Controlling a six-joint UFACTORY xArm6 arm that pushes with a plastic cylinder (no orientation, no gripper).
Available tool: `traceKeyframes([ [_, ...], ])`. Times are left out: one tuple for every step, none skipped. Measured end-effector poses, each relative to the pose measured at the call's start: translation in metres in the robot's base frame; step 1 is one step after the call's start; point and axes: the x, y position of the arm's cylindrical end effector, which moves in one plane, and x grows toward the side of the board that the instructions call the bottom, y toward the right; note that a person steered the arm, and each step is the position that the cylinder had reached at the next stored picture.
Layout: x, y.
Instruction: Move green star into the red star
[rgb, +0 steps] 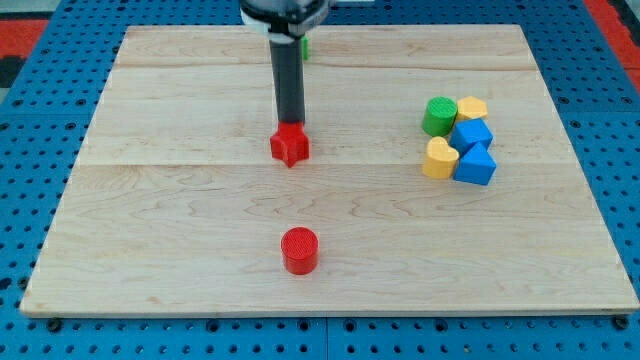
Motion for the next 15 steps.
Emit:
traceKeyframes([
  [0.048, 0.0],
  [0.083, 0.006],
  [0.105, 0.006],
  [0.031, 0.019],
  [-0.047, 0.026],
  [-0.126, 0.038],
  [-0.192, 0.052],
  [-0.209, 0.036],
  [-0.202, -0.009],
  [-0.171, -0.027],
  [-0.139, -0.027],
  [-0.112, -0.021],
  [-0.111, 0.017],
  [-0.096, 0.045],
  [-0.067, 0.046],
])
